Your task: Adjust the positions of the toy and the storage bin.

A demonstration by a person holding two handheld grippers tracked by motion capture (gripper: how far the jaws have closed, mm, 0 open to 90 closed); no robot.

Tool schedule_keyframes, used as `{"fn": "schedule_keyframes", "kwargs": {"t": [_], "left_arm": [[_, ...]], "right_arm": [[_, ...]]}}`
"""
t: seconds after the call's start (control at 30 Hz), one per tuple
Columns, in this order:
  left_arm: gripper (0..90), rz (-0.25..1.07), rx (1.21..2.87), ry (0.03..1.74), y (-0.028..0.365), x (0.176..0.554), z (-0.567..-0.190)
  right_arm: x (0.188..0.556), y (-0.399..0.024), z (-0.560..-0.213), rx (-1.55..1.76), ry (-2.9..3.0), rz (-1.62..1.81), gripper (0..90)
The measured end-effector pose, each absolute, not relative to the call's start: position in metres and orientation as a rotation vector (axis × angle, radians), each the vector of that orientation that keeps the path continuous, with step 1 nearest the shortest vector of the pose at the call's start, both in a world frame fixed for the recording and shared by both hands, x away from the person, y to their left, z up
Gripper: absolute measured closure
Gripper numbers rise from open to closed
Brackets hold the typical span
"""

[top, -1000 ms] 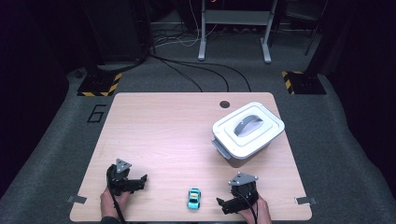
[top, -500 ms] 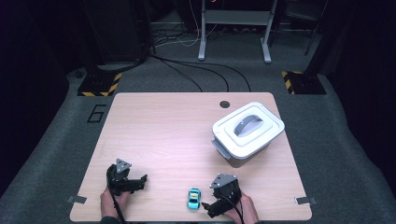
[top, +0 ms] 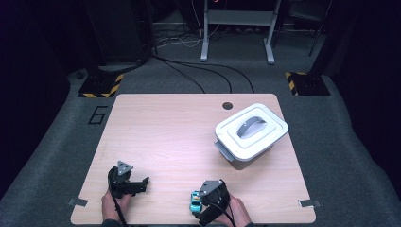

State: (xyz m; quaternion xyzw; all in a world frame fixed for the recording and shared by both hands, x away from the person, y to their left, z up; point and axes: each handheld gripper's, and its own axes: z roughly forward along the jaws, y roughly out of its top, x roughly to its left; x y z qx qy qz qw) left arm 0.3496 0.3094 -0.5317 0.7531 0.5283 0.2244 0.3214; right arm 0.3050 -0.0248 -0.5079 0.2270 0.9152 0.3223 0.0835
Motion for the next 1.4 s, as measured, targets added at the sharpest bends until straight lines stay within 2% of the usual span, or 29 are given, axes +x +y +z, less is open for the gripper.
{"fn": "schedule_keyframes", "kwargs": {"t": [0.33,0.73,1.4], "left_arm": [[1.5,0.590,1.975,1.386,0.309,0.350,-0.532],[1.5,0.591,1.975,1.386,0.309,0.350,-0.532],[1.5,0.591,1.976,1.386,0.309,0.350,-0.532]], "right_arm": [[0.310,-0.007,-0.513,0.620,2.770,0.917,0.0],[0.313,-0.005,-0.515,0.642,2.757,0.950,20.6],[0.313,-0.017,-0.511,0.739,2.690,0.968,21.9]]}}
